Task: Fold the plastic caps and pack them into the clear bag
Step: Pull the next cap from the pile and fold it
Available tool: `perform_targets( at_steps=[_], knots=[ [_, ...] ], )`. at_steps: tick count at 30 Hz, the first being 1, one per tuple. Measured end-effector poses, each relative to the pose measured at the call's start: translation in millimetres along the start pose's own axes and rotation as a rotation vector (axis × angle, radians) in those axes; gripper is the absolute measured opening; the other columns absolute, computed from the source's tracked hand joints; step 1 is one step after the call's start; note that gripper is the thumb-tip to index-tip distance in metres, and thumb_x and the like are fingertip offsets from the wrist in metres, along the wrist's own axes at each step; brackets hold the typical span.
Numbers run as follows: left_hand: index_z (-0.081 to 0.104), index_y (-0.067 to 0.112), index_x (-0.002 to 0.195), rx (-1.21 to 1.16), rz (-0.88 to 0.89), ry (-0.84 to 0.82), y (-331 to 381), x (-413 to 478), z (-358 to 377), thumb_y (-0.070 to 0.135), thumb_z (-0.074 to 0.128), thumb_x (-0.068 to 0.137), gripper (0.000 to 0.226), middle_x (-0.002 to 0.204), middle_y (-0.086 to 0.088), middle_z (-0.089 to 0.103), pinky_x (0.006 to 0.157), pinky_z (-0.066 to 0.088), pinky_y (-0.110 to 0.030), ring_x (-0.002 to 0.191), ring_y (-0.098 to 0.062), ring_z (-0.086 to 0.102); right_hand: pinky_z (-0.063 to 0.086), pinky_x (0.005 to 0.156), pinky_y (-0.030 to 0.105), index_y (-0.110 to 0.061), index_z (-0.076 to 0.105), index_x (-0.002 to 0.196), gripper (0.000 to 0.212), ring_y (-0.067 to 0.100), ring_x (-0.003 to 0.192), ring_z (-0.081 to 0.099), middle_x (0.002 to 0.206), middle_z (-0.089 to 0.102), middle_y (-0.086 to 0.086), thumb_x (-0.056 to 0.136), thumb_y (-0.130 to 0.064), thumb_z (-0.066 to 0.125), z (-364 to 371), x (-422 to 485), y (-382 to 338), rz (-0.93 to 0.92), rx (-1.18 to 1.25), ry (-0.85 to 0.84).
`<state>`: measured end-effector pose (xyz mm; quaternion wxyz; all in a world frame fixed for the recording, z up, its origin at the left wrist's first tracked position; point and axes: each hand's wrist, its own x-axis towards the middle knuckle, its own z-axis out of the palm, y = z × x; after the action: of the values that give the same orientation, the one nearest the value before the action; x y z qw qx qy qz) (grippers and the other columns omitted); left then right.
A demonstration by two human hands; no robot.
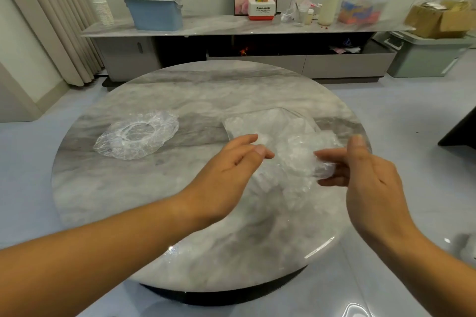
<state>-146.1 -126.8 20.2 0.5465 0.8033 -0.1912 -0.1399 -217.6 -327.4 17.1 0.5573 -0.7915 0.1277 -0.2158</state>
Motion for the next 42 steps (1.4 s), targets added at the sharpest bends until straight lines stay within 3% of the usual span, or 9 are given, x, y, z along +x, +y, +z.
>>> perform_targets(
  at_steps=[4, 8, 12, 17, 24, 28, 32, 38, 42],
  knots=[
    [0.057, 0.039, 0.134, 0.193, -0.008, -0.120, -9, -5, 6, 0.063, 0.027, 0.094, 0.055, 0.160, 0.033, 0.010, 0.121, 0.012, -0.021, 0.146, 0.014, 0.005, 0.048, 0.078, 0.024, -0.034, 0.072, 0.103, 0.075, 0.006, 0.083, 0.072, 0.099, 0.074, -0.006, 0.083, -0.077, 0.013, -4, 3, 7, 0.193, -0.141, -0.108],
    [0.024, 0.032, 0.158, 0.342, -0.018, -0.227, -11, -7, 14, 0.067, 0.020, 0.091, 0.075, 0.161, 0.033, -0.011, 0.116, -0.004, -0.014, 0.142, 0.018, -0.015, 0.041, 0.081, 0.017, -0.029, 0.067, 0.126, 0.094, 0.007, 0.102, 0.068, 0.118, 0.070, -0.006, 0.072, -0.083, 0.012, 6, 2, 13, 0.321, -0.110, -0.247],
    [0.008, 0.031, 0.160, 0.379, -0.031, -0.236, -16, -4, 18, 0.066, 0.022, 0.093, 0.077, 0.162, 0.029, -0.011, 0.112, -0.006, -0.010, 0.143, 0.016, -0.015, 0.039, 0.117, 0.042, -0.025, 0.063, 0.133, 0.098, 0.005, 0.113, 0.062, 0.135, 0.063, -0.008, 0.069, -0.088, 0.023, 22, 12, 13, 0.424, 0.063, -0.336],
    [0.000, 0.030, 0.160, 0.378, -0.065, -0.218, -26, -4, 16, 0.066, 0.021, 0.095, 0.077, 0.163, 0.025, -0.014, 0.115, -0.006, -0.014, 0.145, 0.012, -0.015, 0.028, 0.122, 0.049, -0.020, 0.062, 0.136, 0.103, 0.010, 0.125, 0.055, 0.144, 0.057, -0.006, 0.068, -0.091, 0.030, 43, 40, 12, 0.490, 0.227, -0.399],
    [0.002, 0.035, 0.159, 0.262, -0.022, -0.208, -33, -9, 7, 0.070, 0.024, 0.089, 0.082, 0.161, 0.032, -0.008, 0.106, -0.001, -0.001, 0.141, 0.021, -0.006, 0.025, 0.123, 0.047, -0.009, 0.048, 0.149, 0.125, 0.014, 0.135, 0.044, 0.155, 0.046, 0.001, 0.062, -0.098, 0.041, 73, 57, 3, 0.454, 0.409, -0.494],
    [0.007, 0.035, 0.159, 0.220, 0.007, -0.214, -40, -7, 1, 0.067, 0.027, 0.091, 0.078, 0.161, 0.032, -0.003, 0.112, 0.002, -0.004, 0.139, 0.025, -0.004, 0.037, 0.115, 0.039, -0.010, 0.047, 0.148, 0.107, 0.010, 0.133, 0.048, 0.150, 0.051, -0.001, 0.072, -0.084, 0.040, 92, 64, 7, 0.396, 0.433, -0.459],
    [0.010, 0.031, 0.160, 0.191, 0.027, -0.254, -49, -8, -3, 0.068, 0.031, 0.097, 0.075, 0.163, 0.029, 0.000, 0.118, 0.004, -0.010, 0.141, 0.023, -0.003, 0.045, 0.096, 0.032, -0.010, 0.041, 0.153, 0.112, 0.013, 0.134, 0.049, 0.149, 0.051, 0.000, 0.069, -0.084, 0.046, 106, 71, 8, 0.408, 0.462, -0.480],
    [0.015, 0.033, 0.160, 0.159, 0.003, -0.236, -58, -9, -9, 0.078, 0.030, 0.082, 0.090, 0.163, 0.029, 0.003, 0.117, 0.006, -0.011, 0.140, 0.024, -0.002, 0.050, 0.106, 0.040, -0.002, 0.055, 0.134, 0.090, 0.029, 0.122, 0.062, 0.127, 0.056, 0.014, 0.077, -0.071, 0.063, 118, 78, 9, 0.502, 0.669, -0.404],
    [0.013, 0.034, 0.160, 0.189, 0.008, -0.219, -60, -9, -13, 0.078, 0.029, 0.082, 0.091, 0.163, 0.029, 0.002, 0.117, 0.006, -0.011, 0.141, 0.023, -0.003, 0.055, 0.101, 0.042, -0.002, 0.057, 0.126, 0.077, 0.033, 0.113, 0.068, 0.126, 0.054, 0.015, 0.072, -0.056, 0.071, 121, 75, 9, 0.470, 0.698, -0.317]
  ],
)
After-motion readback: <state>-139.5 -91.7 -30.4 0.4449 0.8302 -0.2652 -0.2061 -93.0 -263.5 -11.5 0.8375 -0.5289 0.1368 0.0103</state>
